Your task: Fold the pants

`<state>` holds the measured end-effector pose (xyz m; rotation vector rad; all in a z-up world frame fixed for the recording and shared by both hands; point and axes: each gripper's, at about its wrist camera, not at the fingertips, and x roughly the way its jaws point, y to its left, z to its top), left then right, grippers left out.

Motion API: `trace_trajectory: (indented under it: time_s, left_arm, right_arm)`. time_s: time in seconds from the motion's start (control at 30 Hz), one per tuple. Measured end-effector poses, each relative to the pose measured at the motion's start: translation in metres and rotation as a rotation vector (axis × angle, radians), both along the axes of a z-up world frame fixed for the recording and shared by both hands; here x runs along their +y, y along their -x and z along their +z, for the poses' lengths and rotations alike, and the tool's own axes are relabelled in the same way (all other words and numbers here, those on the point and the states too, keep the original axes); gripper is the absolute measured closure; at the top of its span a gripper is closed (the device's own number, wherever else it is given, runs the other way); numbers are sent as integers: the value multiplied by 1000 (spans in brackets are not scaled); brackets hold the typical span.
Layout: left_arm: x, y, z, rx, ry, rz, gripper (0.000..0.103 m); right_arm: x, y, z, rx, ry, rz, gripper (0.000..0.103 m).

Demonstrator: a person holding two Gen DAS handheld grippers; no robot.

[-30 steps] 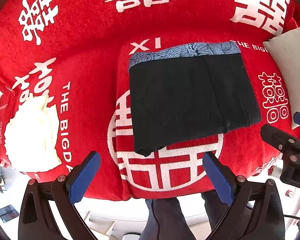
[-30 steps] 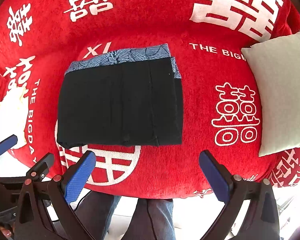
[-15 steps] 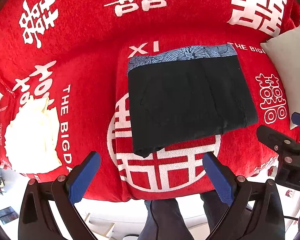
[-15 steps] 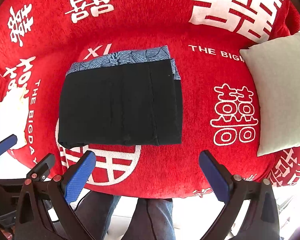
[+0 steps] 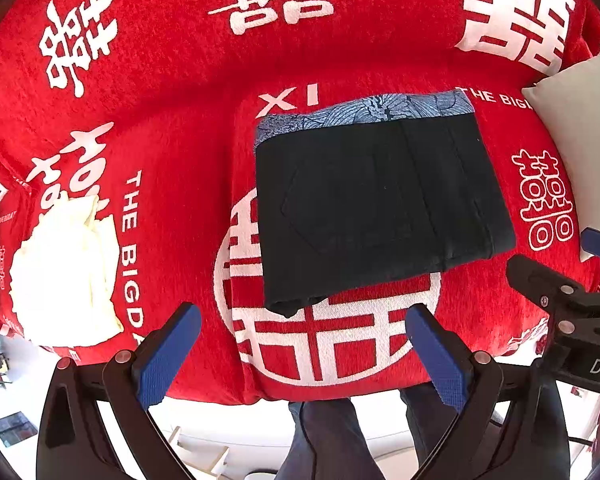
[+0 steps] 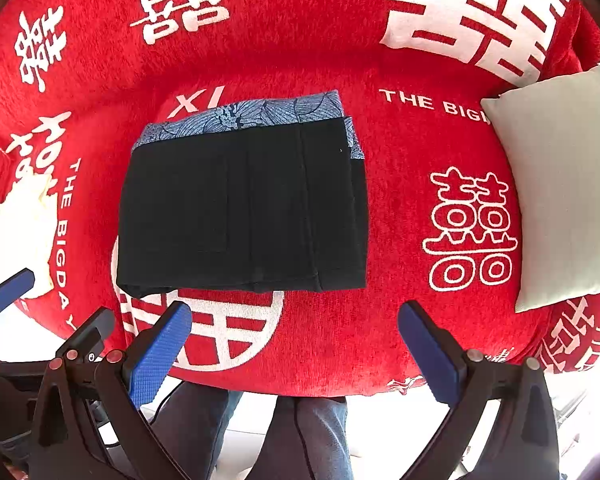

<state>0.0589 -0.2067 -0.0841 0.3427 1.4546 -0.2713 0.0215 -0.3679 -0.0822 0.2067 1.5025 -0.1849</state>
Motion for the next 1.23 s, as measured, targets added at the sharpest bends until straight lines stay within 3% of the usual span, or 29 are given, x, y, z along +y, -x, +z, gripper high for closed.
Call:
trace_trajectory:
  time_s: [0.83,1.23]
  left_arm:
    - [3,-1,-1,-16,-15,38,1]
    - [3,-1,1,-36,21,36,1]
  right_arm:
    - [-1,-3,2,-6,8,5,0]
    - [-4,-1,3,-9,13,-15,0]
